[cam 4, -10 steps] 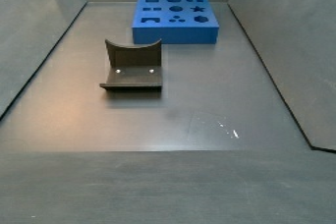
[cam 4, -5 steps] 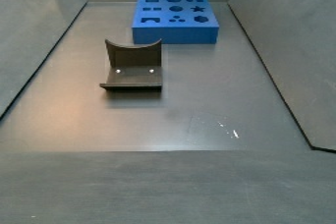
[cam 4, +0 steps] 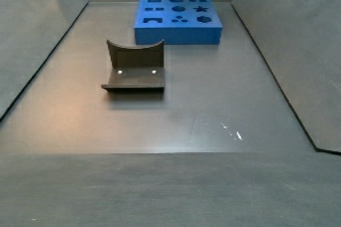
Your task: Insert the square-circle object.
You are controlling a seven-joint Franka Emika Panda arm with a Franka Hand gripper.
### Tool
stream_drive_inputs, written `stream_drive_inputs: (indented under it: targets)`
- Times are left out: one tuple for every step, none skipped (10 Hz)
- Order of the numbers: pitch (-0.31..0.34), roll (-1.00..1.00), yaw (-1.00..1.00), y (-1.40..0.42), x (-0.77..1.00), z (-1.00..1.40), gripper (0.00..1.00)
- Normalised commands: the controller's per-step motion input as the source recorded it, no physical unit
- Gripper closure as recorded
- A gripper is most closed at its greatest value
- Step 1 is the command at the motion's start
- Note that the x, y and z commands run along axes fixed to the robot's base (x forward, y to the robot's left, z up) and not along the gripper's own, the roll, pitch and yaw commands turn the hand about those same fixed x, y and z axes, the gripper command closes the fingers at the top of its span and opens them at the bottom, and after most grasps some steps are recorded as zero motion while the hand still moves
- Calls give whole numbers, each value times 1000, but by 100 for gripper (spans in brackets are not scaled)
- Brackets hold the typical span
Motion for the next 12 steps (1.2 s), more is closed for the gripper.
stream_drive_inputs:
  targets:
    - [13, 67, -1000, -120, 0, -709, 100]
    - [19, 69, -1000, -126, 0, -703, 100]
    - [73, 110, -960, 0, -71, -380, 100]
    - [90, 151, -937, -6, -103, -220, 100]
    - [67, 173, -943, -111, -91, -114, 100]
    - [63, 171, -946, -109, -91, -109, 100]
    - [61, 170, -946, -106, -86, -100, 100]
    - [56, 163, -949, -109, -77, -83, 100]
    - [0, 31, -951, -220, 0, -131, 100]
    - [-13, 0, -931, -280, 0, -214, 100]
    - [-49, 0, -909, -303, 0, -234, 100]
    - [-51, 0, -903, -306, 0, -237, 100]
